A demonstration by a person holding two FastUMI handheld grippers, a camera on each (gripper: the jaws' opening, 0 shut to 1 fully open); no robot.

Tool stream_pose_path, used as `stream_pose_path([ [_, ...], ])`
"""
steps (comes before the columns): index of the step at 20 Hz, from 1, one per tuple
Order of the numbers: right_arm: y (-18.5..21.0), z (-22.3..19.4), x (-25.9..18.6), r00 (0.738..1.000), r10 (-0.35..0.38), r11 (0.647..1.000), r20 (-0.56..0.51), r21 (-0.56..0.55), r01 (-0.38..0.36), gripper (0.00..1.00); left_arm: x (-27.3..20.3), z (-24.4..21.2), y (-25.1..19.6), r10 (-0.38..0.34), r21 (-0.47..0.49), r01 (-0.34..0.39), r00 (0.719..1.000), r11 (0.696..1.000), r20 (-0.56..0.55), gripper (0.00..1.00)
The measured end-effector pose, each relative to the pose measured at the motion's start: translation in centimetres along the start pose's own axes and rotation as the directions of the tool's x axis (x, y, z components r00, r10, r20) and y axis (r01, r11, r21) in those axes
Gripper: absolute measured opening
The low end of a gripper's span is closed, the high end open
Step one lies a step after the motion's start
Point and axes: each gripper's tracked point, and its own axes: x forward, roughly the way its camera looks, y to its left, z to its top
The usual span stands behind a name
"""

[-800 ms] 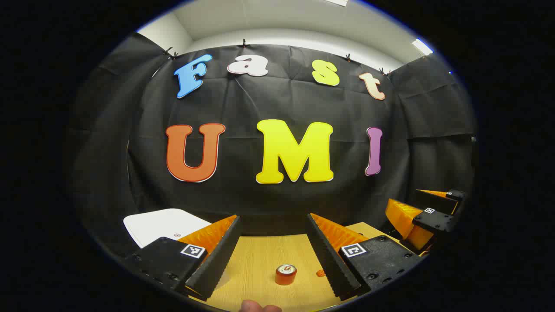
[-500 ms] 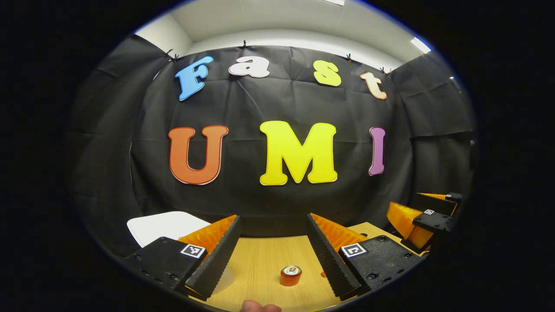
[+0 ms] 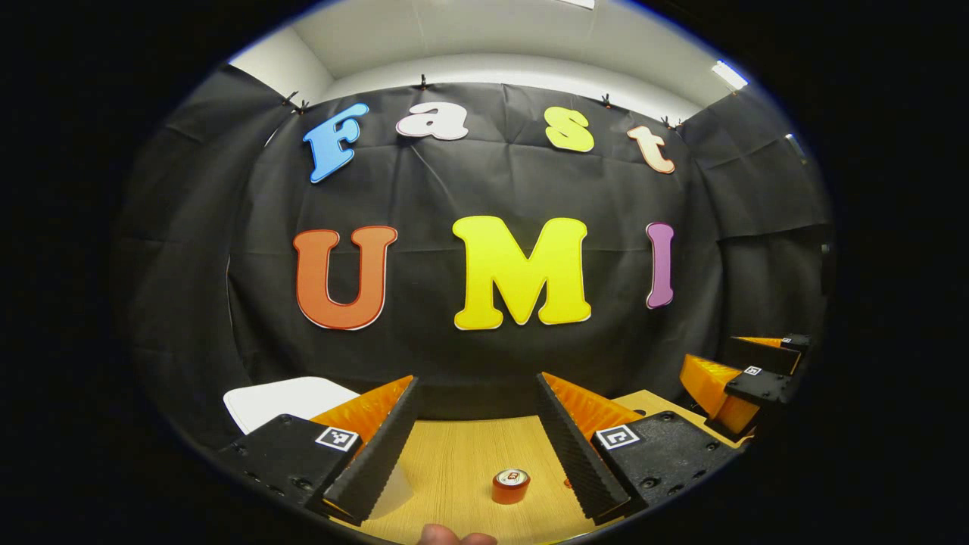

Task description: Press the lid of the desktop garbage bin to open it, pick up the crumpled paper on the desktop and throw it into the bin, then pick up the pop can on the desktop and drop it into the bin, and finally close the garbage bin lid.

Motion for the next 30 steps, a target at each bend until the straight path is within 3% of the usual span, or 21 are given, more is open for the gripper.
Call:
stream_pose_path([
  [10,-1.5,-0.8,1.6,1.0,0.012,1.0,-0.019,-0.018,-0.012,0.93,0.2,-0.4,0.6,0.045,-0.005,-0.045,0.998,0.999,-0.033,0.98],
  [16,-1.1,-1.5,2.1,0.998,0.044,0.999,-0.05,-0.013,-0.045,0.94,0.8,0.2,2.5,0.116,0.025,-0.115,0.993,0.993,-0.029,0.97],
  [19,-1.1,-1.5,2.2,0.997,0.052,0.998,-0.053,-0.02,-0.053,0.93,1.0,0.6,4.0,0.153,0.036,-0.153,0.988,0.988,-0.024,0.92],
  [20,-1.2,-1.6,2.3,0.997,0.054,0.998,-0.059,-0.02,-0.055,0.94,1.0,0.7,4.6,0.167,0.038,-0.166,0.986,0.985,-0.022,0.96],
  [21,-1.2,-1.8,2.3,0.996,0.056,0.998,-0.065,-0.017,-0.058,0.94,1.0,0.9,5.2,0.181,0.042,-0.18,0.983,0.983,-0.021,0.86],
  [23,-1.3,-1.7,2.3,0.996,0.059,0.998,-0.069,-0.015,-0.06,0.94,1.2,1.2,6.7,0.214,0.04,-0.213,0.977,0.976,-0.02,0.82],
  [27,-1.1,-1.3,2.1,0.995,0.074,0.997,-0.068,-0.027,-0.076,0.94,1.5,1.4,10.8,0.312,0.045,-0.31,0.95,0.95,-0.033,0.79],
  [28,-1.1,-1.1,2.1,0.995,0.078,0.996,-0.065,-0.03,-0.08,0.93,1.6,1.2,11.9,0.335,0.049,-0.333,0.941,0.942,-0.042,0.84],
  [30,-1.0,-0.7,2.1,0.995,0.085,0.995,-0.057,-0.037,-0.087,0.93,1.7,0.9,13.6,0.372,0.038,-0.37,0.927,0.928,-0.057,0.76],
])
